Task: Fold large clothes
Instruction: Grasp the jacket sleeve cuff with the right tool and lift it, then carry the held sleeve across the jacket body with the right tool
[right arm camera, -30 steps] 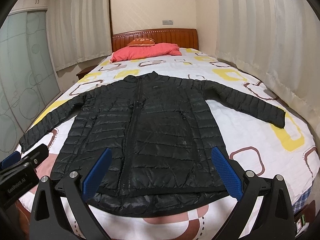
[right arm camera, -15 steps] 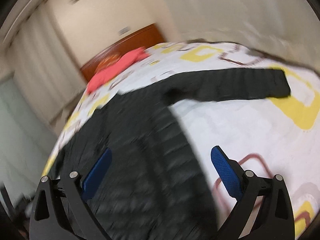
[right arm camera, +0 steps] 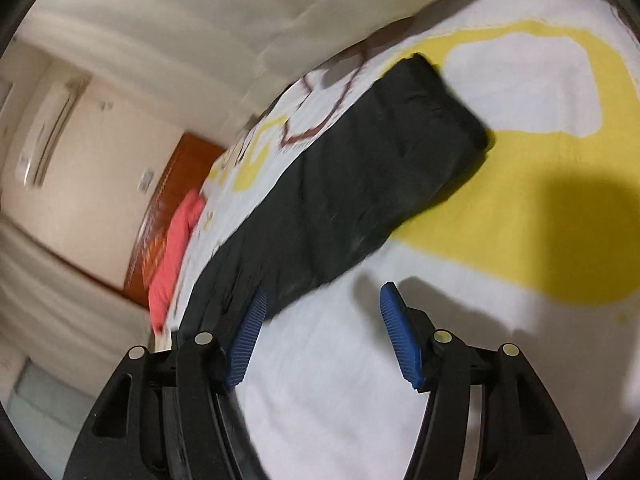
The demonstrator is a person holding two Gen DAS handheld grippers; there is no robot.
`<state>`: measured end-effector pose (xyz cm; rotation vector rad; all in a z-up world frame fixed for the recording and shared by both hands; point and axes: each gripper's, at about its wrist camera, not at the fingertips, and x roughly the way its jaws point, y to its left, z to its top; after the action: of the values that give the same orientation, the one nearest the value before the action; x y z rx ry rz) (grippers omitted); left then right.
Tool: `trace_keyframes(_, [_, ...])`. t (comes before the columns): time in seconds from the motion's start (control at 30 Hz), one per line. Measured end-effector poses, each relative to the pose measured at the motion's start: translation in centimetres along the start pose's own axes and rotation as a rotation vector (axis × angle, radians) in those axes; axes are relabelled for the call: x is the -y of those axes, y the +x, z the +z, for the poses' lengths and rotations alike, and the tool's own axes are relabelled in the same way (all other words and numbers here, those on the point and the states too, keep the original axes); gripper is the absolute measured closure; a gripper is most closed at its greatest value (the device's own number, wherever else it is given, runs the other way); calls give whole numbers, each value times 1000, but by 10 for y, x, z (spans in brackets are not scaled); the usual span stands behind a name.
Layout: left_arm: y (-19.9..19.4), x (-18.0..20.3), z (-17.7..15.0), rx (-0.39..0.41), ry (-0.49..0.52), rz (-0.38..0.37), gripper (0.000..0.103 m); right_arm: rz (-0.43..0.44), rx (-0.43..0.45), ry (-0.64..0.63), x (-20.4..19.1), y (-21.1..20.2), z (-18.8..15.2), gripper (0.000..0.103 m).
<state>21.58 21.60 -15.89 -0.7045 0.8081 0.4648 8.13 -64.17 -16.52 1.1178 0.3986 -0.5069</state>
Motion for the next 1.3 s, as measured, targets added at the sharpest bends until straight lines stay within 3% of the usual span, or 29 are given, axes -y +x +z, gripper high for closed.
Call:
trace_keyframes(0.3, [2,3,2,82,-16,36,2,58,173,105,20,15,31,36])
trace_keyframes(0.5, [8,6,2,108,0,53,2,-36,238,59,12,20,41,37])
trace_keyframes(0.57, [8,8,1,111,11,63,2,-88,243,23,7,23,42,49])
trace_keyframes(0.63, [9,7,2,113,14,64,2,-106,230,-3,8,26,44,75])
trace_keyframes(0.7, [9,6,4,115,13,63,2,-88,189,7,12,31,49,84])
trace_keyframes(0.8, [10,5,6,118,12,63,2,-82,189,-8,8,30,51,88])
trace_keyframes(1.07, [14,9,4,129,42,90,2,-5,223,-212,-79,16,24,89])
trace_keyframes(1.3, [21,16,2,126,79,144,2,66,158,-491,-178,36,-41,90])
